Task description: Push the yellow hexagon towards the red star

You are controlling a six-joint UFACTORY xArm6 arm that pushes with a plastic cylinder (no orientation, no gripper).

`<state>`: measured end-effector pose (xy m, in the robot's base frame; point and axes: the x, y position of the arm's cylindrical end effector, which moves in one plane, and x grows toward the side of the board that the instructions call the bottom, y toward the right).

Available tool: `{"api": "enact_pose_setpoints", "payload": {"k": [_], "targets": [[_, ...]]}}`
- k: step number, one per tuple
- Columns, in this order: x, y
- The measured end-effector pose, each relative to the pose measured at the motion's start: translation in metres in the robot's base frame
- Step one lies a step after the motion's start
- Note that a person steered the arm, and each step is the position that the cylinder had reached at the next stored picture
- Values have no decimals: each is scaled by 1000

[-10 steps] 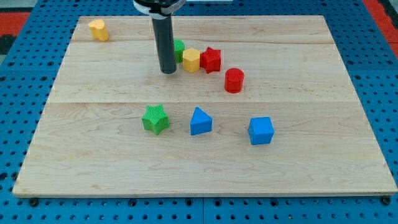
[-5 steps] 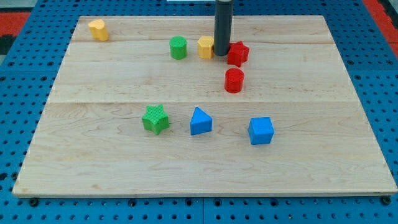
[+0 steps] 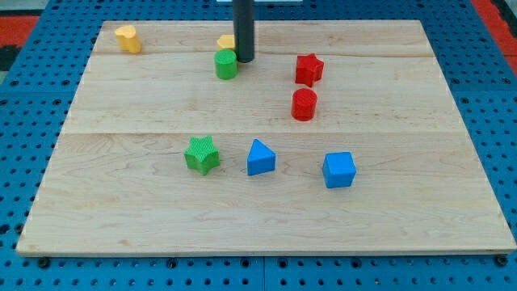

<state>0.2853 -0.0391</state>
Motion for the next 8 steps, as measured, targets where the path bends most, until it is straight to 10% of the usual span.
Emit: {"api": "enact_pose_setpoints", "payload": {"k": [3, 6, 8], "targets": [[0, -96], [-25, -12], [-44, -76]]}}
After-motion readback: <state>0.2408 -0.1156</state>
